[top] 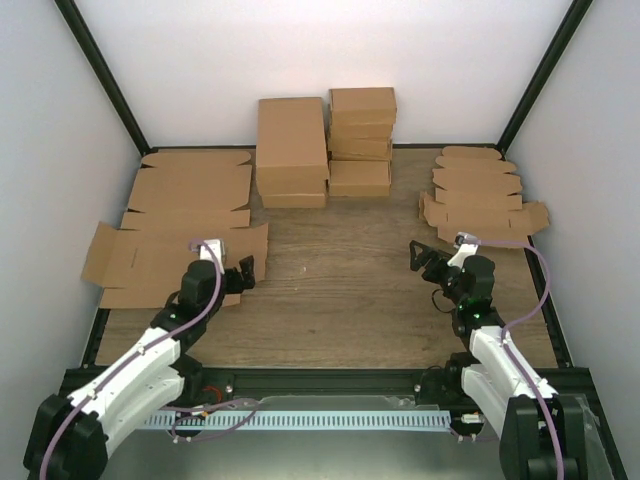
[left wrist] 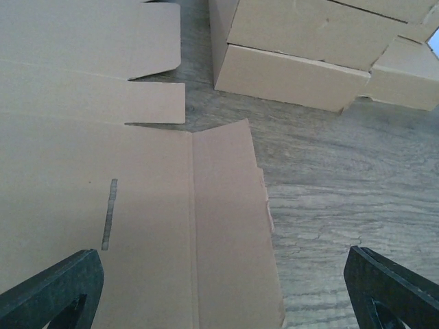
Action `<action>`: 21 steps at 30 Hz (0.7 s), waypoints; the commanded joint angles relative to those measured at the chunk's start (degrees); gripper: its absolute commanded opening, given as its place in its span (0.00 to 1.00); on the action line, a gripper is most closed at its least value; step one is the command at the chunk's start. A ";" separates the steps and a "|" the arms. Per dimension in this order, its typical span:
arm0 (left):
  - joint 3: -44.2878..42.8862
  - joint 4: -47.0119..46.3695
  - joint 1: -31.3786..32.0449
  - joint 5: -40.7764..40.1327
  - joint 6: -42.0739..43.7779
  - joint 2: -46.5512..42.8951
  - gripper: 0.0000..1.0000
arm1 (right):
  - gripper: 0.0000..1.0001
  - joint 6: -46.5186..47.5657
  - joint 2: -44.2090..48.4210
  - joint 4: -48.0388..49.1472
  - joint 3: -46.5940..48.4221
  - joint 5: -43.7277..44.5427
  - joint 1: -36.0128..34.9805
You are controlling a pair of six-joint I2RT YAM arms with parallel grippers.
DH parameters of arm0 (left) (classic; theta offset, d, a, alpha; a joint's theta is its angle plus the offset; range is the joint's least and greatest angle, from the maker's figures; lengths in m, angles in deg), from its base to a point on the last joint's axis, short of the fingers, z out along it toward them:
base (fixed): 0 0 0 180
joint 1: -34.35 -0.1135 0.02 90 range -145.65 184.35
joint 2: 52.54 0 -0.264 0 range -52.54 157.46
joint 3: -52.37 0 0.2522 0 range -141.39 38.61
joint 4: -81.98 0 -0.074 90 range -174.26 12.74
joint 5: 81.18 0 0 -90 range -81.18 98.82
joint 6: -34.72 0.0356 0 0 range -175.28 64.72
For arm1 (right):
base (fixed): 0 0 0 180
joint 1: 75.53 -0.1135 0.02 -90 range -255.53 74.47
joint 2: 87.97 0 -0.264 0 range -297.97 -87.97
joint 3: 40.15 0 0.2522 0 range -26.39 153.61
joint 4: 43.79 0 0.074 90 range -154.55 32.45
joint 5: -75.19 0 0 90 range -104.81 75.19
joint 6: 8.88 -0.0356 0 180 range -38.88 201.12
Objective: Fold the paper box
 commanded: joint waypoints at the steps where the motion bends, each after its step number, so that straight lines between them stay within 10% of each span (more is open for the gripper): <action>1: -4.52 1.02 1.45 -1.58 0.66 4.90 0.99 | 1.00 0.57 -0.08 1.21 0.07 -0.17 -0.39; 21: -18.66 11.74 15.75 -21.22 -0.75 21.21 1.00 | 1.00 0.69 -1.95 1.34 0.66 -1.11 -0.39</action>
